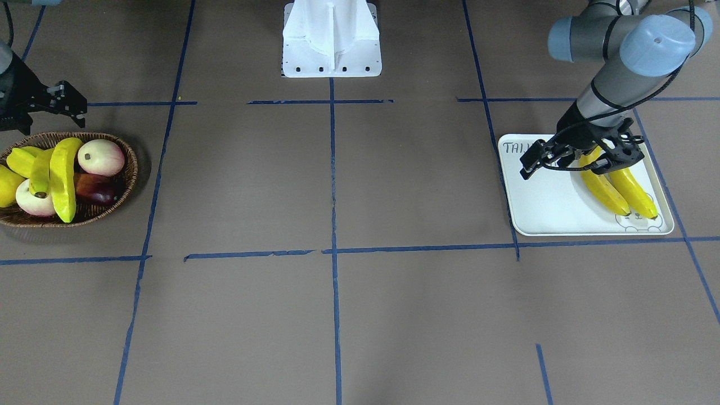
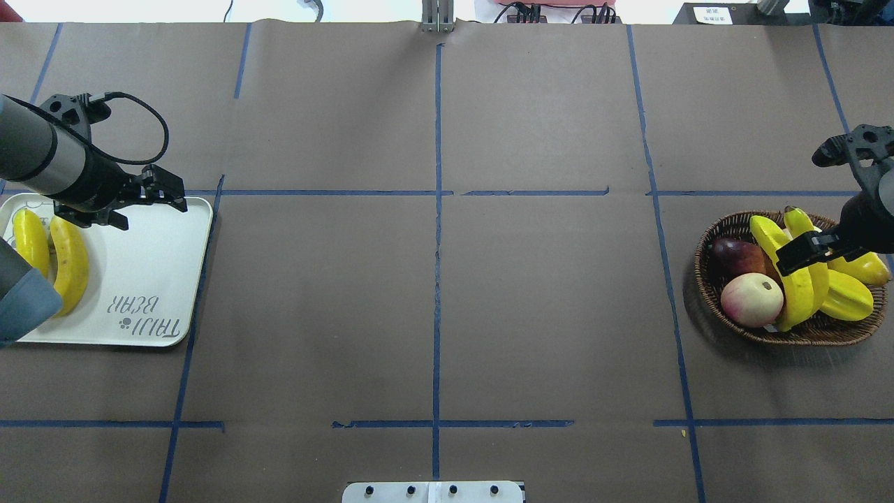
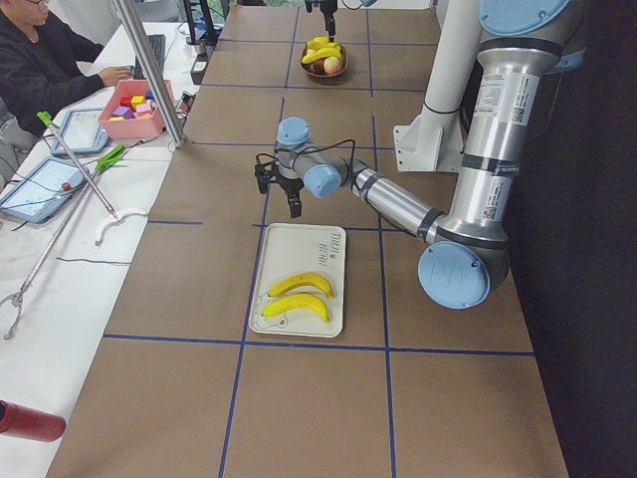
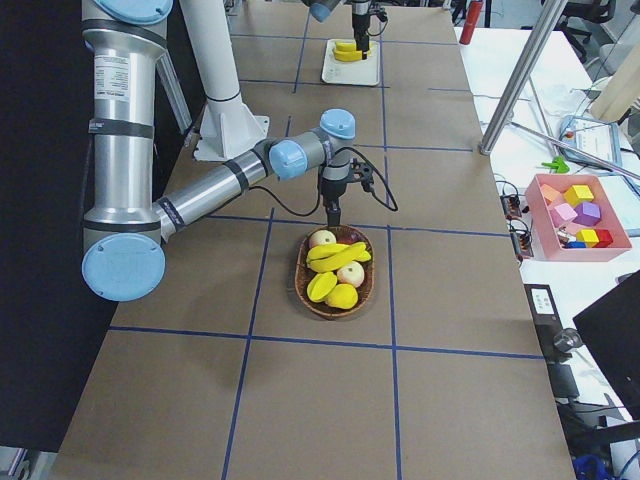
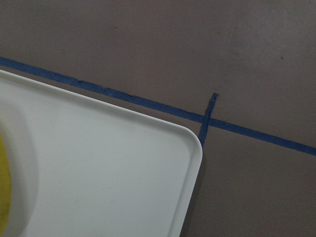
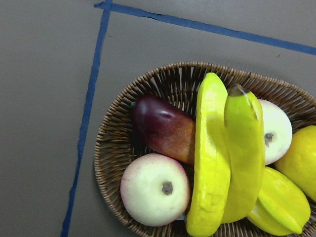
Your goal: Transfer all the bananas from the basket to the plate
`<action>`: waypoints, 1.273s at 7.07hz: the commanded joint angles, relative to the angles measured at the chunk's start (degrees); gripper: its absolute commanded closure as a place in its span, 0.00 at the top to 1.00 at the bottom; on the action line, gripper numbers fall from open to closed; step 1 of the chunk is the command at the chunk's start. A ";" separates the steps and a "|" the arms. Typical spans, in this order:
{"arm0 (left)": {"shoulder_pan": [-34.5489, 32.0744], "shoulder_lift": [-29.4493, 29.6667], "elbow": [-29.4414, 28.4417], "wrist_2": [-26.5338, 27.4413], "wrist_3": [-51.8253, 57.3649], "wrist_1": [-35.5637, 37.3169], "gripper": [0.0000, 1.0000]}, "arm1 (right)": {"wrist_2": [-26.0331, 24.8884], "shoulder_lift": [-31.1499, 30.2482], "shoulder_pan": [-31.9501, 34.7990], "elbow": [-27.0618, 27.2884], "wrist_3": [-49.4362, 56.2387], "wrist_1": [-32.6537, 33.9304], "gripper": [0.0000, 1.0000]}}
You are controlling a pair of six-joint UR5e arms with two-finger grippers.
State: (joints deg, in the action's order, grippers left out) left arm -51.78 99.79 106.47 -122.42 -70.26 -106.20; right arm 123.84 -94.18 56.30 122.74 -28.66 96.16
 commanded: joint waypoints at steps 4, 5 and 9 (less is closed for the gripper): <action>1.77 1.99 -0.21 1.40 -2.24 0.03 0.99 | -0.01 -2.65 -0.13 -6.15 -22.08 -13.88 0.99; 1.77 2.17 0.05 1.40 -2.68 0.11 0.99 | 0.34 -3.37 0.13 -9.76 -25.01 -24.16 1.00; 2.12 2.17 -0.03 1.40 -2.69 0.03 0.99 | -0.36 -4.78 -0.22 -12.17 -24.78 -25.14 0.98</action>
State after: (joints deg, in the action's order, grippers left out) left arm -49.81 102.00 106.47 -121.03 -72.94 -106.10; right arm 123.58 -98.92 56.12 110.90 -53.32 71.11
